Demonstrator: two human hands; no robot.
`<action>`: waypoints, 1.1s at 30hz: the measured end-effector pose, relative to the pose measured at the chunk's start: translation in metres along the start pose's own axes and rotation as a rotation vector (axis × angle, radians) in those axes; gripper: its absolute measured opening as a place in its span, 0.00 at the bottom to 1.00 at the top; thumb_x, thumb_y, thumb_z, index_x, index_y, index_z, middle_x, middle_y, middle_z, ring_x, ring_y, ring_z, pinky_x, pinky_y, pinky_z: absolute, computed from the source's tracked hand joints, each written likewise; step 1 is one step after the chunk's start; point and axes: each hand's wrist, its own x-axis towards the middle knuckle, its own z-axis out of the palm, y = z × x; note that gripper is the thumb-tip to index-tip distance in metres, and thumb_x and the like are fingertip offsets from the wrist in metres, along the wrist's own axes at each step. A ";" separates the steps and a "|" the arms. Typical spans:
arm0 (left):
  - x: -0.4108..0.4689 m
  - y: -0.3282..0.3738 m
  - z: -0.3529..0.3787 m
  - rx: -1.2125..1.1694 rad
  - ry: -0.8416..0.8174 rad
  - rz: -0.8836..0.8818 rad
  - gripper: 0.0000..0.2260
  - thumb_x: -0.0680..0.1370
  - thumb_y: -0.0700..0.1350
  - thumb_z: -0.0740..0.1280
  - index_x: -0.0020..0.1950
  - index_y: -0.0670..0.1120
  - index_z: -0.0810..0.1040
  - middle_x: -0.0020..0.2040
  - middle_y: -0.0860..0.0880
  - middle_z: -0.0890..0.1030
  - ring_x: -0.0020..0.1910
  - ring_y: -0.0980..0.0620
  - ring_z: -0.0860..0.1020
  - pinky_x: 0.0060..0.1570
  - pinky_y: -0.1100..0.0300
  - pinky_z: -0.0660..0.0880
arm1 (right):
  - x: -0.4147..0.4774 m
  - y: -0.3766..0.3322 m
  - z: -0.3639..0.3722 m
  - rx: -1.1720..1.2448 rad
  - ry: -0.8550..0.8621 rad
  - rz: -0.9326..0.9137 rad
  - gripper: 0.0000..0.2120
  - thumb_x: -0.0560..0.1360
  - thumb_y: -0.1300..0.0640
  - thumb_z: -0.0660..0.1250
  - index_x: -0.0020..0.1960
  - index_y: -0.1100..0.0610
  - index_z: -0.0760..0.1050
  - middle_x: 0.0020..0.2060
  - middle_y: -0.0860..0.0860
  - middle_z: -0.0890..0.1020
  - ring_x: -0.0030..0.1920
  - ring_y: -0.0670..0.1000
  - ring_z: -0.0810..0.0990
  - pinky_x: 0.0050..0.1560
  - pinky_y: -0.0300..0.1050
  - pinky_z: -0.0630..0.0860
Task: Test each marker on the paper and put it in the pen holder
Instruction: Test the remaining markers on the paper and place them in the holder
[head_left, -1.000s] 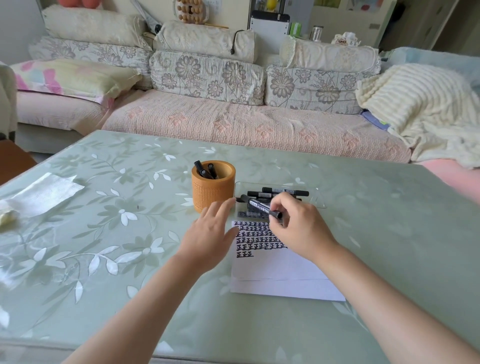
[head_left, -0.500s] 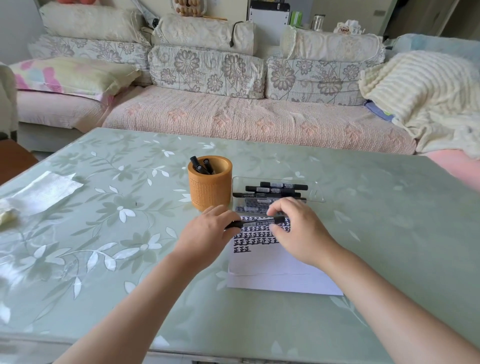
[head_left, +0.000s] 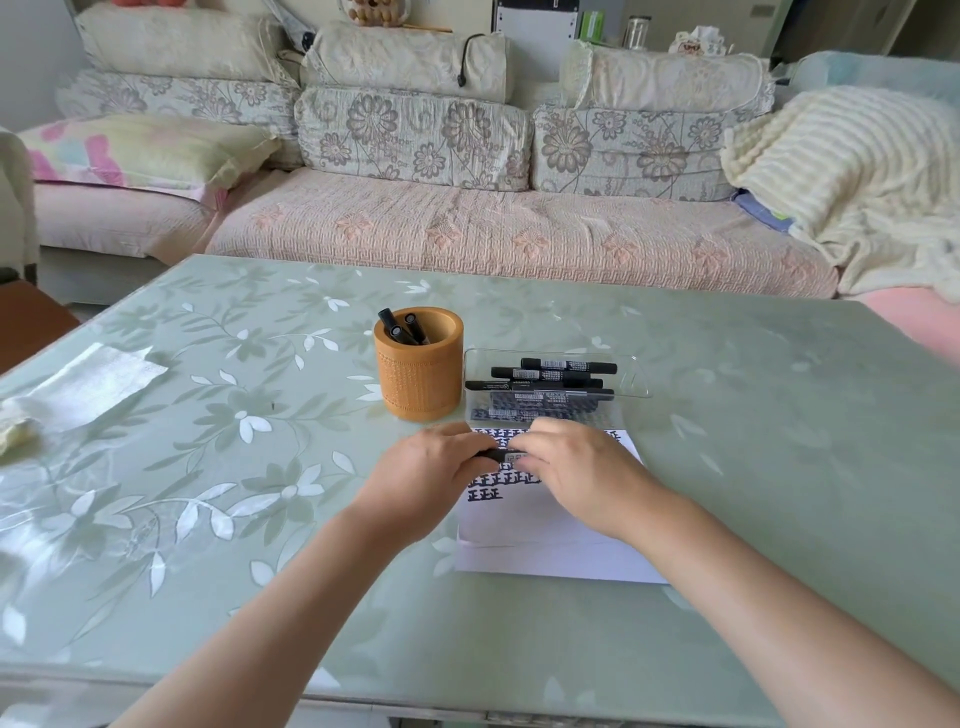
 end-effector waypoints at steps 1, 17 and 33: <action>0.001 0.000 -0.001 -0.034 -0.026 -0.023 0.07 0.80 0.50 0.63 0.49 0.52 0.79 0.39 0.55 0.73 0.38 0.54 0.71 0.38 0.54 0.71 | 0.000 0.000 0.000 -0.024 0.041 -0.040 0.08 0.80 0.54 0.63 0.49 0.59 0.76 0.40 0.51 0.73 0.42 0.56 0.75 0.41 0.54 0.73; -0.001 -0.011 -0.007 0.070 -0.060 0.056 0.16 0.79 0.58 0.55 0.47 0.52 0.79 0.37 0.54 0.75 0.38 0.53 0.73 0.35 0.54 0.71 | 0.002 0.001 0.004 0.140 0.017 0.024 0.11 0.81 0.48 0.62 0.50 0.53 0.78 0.38 0.48 0.78 0.41 0.54 0.75 0.43 0.50 0.74; -0.005 -0.016 -0.010 0.198 -0.034 0.066 0.20 0.79 0.62 0.50 0.50 0.54 0.77 0.40 0.56 0.77 0.36 0.54 0.73 0.33 0.55 0.72 | 0.001 -0.009 0.002 0.136 0.008 0.034 0.12 0.81 0.48 0.59 0.47 0.53 0.75 0.37 0.50 0.77 0.41 0.56 0.74 0.42 0.50 0.72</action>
